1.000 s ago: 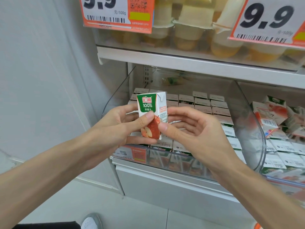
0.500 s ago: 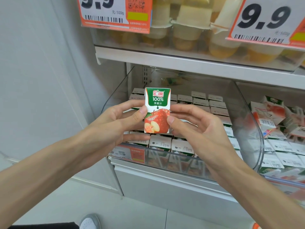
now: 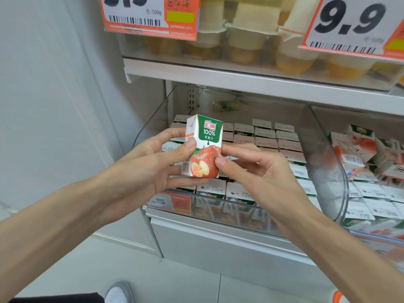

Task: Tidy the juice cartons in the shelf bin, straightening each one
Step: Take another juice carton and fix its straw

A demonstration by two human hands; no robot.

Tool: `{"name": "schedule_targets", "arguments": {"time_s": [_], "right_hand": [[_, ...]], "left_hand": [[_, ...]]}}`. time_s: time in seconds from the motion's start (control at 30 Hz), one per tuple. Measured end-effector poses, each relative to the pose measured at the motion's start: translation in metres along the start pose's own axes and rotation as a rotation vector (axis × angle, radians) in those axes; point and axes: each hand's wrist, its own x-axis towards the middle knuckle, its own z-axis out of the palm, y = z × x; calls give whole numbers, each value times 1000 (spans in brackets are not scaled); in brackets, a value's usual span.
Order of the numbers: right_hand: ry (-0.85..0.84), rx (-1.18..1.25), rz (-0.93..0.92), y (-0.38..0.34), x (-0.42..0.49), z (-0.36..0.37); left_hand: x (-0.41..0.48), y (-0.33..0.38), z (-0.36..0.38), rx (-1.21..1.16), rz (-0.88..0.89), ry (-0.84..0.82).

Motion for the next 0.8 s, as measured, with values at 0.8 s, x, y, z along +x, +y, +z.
{"name": "schedule_targets", "arguments": {"time_s": [0.8], "right_hand": [[-51,-11,56,-8,-2,-3]], "left_hand": [[2,0,0,90,17,-61]]}}
